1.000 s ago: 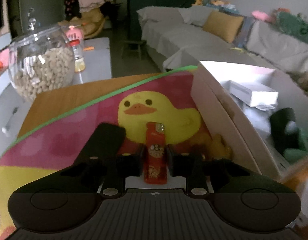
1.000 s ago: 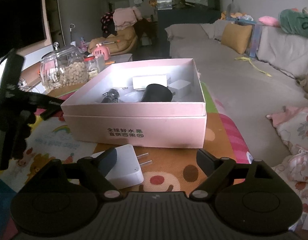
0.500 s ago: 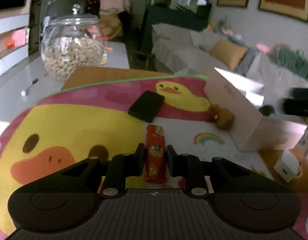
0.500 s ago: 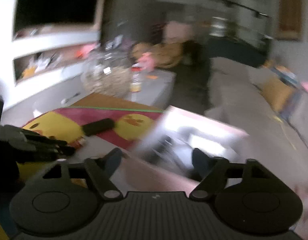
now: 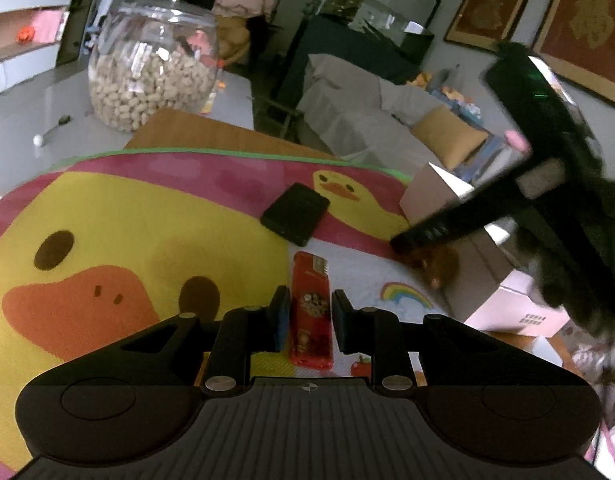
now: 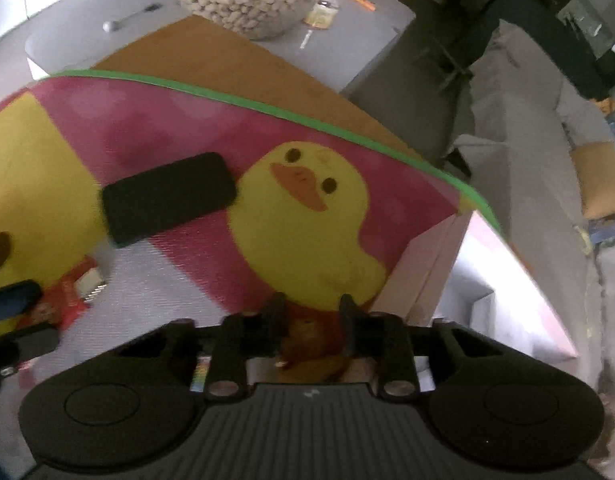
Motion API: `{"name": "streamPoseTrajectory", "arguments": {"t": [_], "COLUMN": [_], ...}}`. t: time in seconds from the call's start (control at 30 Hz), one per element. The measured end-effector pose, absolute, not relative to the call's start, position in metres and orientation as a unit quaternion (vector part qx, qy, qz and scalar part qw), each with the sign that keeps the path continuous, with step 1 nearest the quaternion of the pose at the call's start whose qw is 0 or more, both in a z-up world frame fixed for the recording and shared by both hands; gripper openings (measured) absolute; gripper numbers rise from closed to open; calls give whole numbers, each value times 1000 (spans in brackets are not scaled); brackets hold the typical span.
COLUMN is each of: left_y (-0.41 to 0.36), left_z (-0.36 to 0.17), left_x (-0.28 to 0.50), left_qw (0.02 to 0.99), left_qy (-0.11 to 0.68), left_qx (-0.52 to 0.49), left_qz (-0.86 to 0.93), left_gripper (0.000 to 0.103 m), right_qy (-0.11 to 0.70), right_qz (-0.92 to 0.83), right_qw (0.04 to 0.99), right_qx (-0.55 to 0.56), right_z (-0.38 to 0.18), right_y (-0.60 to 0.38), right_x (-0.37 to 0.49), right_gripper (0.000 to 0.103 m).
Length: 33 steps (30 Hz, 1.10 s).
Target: Organize rigid objects
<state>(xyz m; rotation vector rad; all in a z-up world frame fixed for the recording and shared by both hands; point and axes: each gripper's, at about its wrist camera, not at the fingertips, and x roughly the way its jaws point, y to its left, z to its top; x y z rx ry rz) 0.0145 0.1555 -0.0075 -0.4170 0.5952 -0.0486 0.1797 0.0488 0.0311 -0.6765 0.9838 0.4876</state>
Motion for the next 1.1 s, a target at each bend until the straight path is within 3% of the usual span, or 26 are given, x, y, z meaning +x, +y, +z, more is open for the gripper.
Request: {"name": "streamPoseTrajectory", "arguments": {"t": [0.17, 0.3, 0.43, 0.5, 0.57, 0.67, 0.83, 0.97, 1.1], "left_y": [159, 157, 147, 139, 134, 130, 121, 116, 109], "left_z": [-8, -8, -4, -1, 2, 4, 6, 5, 3], "left_x": [15, 16, 17, 21, 28, 39, 53, 52, 43], "left_qw": [933, 934, 939, 941, 940, 937, 935, 936, 941], "left_qy": [290, 291, 297, 305, 315, 328, 343, 343, 333], "left_qx": [-213, -207, -170, -142, -126, -117, -87, -79, -51], "left_qz": [-26, -26, -24, -24, -20, -11, 0, 10, 15], "left_gripper": [26, 26, 28, 30, 30, 30, 30, 30, 27], "right_qy": [483, 472, 409, 378, 367, 362, 368, 367, 364], "right_qz": [296, 325, 302, 282, 269, 262, 256, 237, 250], "right_qw": [783, 787, 823, 842, 855, 868, 883, 896, 896], "right_qx": [-258, -227, -253, -262, -250, -216, -137, -74, -53], "right_z": [46, 58, 60, 58, 57, 52, 39, 25, 20], "right_y": [29, -1, -29, -40, -52, -69, -86, -85, -73], "right_x": [131, 92, 59, 47, 43, 35, 36, 48, 60], "right_gripper": [8, 8, 8, 14, 38, 57, 60, 73, 74]}}
